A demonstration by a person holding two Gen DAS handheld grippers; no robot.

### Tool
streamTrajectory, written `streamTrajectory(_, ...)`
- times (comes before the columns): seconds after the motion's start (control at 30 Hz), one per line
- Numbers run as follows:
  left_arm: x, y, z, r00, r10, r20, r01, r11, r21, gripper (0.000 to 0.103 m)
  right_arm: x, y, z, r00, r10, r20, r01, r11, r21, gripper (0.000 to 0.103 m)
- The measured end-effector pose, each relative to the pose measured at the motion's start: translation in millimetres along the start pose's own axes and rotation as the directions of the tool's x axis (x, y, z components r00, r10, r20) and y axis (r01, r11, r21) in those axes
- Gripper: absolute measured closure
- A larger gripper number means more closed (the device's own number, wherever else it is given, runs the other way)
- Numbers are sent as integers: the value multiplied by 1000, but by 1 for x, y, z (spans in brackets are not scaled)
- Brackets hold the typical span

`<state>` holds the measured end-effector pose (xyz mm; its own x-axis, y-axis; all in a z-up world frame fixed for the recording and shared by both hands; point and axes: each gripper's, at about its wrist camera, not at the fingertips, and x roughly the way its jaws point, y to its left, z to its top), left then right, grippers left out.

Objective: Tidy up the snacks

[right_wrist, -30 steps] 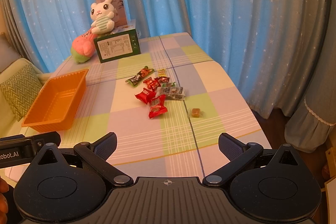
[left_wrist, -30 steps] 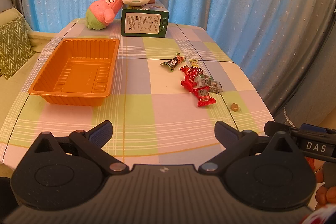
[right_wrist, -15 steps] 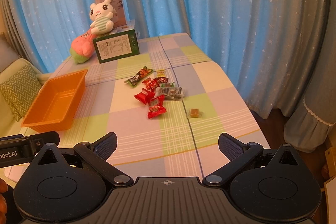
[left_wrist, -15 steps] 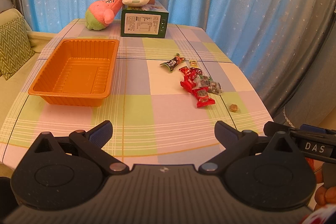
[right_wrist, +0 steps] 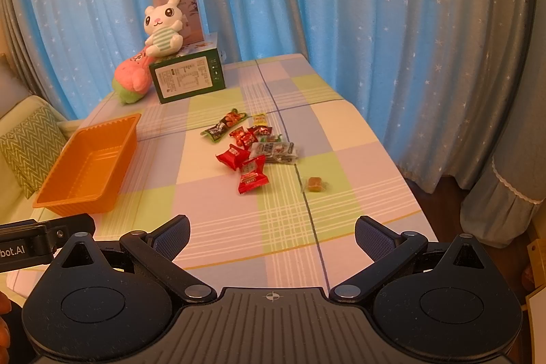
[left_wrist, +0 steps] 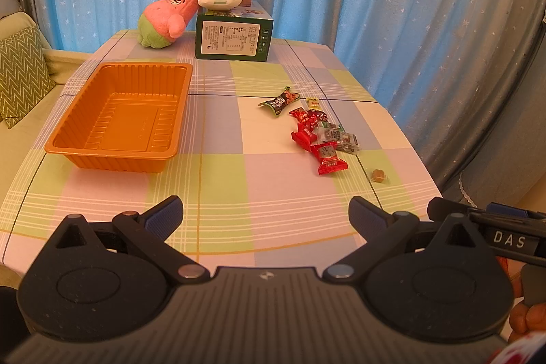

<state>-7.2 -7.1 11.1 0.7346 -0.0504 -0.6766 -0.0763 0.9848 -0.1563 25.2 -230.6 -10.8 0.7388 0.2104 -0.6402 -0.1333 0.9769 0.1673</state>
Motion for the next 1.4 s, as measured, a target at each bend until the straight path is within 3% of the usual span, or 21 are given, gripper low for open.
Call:
streamTrajectory(0.47, 0, -1, 0, 1000, -5, 0, 5, 1000, -4, 1, -1, -1, 0, 1000, -5, 7, 5, 1000, 1, 1)
streamTrajectory(0.63, 6, -4, 1, 1000, -22, -3, 22, 1000, -9, 1, 3, -28, 3, 998, -48, 36, 46, 997, 58, 1)
streamTrajectory(0.83, 31, -2, 8, 998, -53, -22, 53, 999, -7, 1, 21, -55, 6, 996, -75, 53, 71, 995, 74, 1)
streamTrajectory(1.07, 88, -10, 24, 992, -117, -55, 118, 993, 17, 1, 66, -74, 7, 996, -71, 46, 67, 994, 83, 1)
streamTrajectory(1.1, 99, -12, 27, 990, -128, -64, 130, 991, 19, 1, 74, -76, 7, 997, -68, 43, 64, 995, 81, 2)
streamTrajectory(1.17, 117, -16, 30, 986, -146, -77, 149, 988, 27, 2, 94, -80, 7, 998, -57, 23, 55, 996, 77, 16)
streamTrajectory(1.4, 186, -19, 41, 974, -168, -150, 179, 982, 62, 13, 162, -81, 6, 999, -46, 4, 45, 998, 36, 35)
